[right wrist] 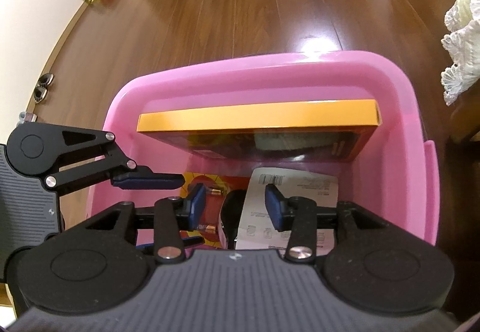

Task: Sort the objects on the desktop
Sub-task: 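Lower the key fob into the pink tub and open the right tool, then withdraw both tools from the tub back toward the sofa items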

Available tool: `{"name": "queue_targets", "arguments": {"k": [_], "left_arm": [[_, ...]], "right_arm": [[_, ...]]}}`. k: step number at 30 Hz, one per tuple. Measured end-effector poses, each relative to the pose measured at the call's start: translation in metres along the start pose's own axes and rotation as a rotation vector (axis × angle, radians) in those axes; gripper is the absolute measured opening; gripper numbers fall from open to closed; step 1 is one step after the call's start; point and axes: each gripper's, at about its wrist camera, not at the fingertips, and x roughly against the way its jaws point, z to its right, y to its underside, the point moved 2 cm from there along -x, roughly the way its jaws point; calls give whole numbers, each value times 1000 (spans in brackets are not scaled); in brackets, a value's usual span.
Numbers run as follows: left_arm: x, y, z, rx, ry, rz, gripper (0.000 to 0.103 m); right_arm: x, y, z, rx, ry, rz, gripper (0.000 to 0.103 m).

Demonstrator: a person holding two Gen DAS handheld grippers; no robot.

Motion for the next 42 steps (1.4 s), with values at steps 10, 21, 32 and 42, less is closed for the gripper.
{"name": "queue_targets", "arguments": {"k": [10, 21, 32, 42], "left_arm": [[6, -5, 0, -9, -18, 6, 60], [16, -14, 7, -36, -56, 25, 86], [35, -22, 39, -97, -160, 60, 98], [41, -35, 57, -147, -206, 50, 99]], "right_arm": [[24, 4, 6, 5, 35, 63, 55], [61, 16, 8, 32, 44, 156, 57], [98, 30, 10, 50, 65, 260, 58], [127, 41, 26, -4, 82, 336, 79]]}}
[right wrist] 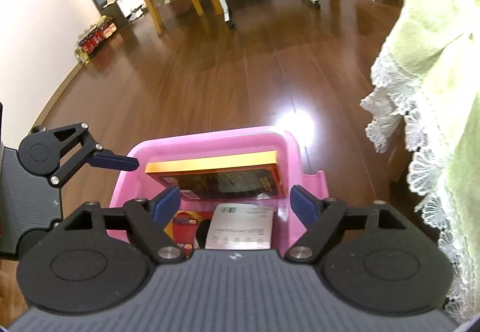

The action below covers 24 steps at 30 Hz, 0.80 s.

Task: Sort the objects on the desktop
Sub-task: 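Withdraw both tools from the tub back toward the sofa items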

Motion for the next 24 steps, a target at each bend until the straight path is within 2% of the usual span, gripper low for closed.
{"name": "queue_targets", "arguments": {"k": [5, 14, 24], "left_arm": [[0, -10, 3, 4, 0, -11, 99], [-3, -18, 7, 7, 5, -42, 99], [-1, -27, 21, -40, 43, 9, 99]], "right_arm": [[9, 1, 6, -18, 16, 22, 86], [21, 1, 12, -41, 47, 57, 92], [31, 1, 16, -56, 81, 77, 95]]}}
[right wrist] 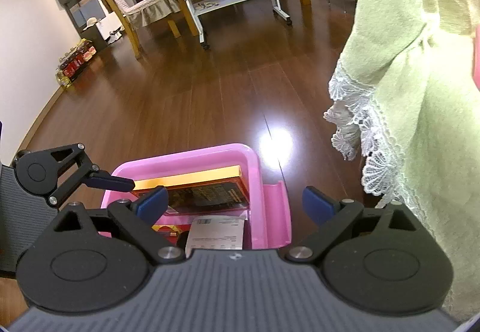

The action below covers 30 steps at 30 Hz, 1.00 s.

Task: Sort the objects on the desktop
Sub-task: 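Withdraw both tools from the tub back toward the sofa items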

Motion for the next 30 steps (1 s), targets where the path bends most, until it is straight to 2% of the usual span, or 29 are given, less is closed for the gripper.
{"name": "queue_targets", "arguments": {"k": [9, 16, 23, 30], "left_arm": [[2, -15, 5, -28, 19, -18, 99], [19, -43, -2, -2, -1, 78, 99], [33, -97, 1, -56, 9, 180, 99], [45, -170, 28, -183, 51, 290, 99]], "right_arm": [[11, -4, 4, -15, 37, 37, 96], [47, -15, 14, -48, 92, 172, 96], [105, -39, 49, -68, 216, 324, 98], [167, -53, 117, -118, 357, 424, 100]]}}
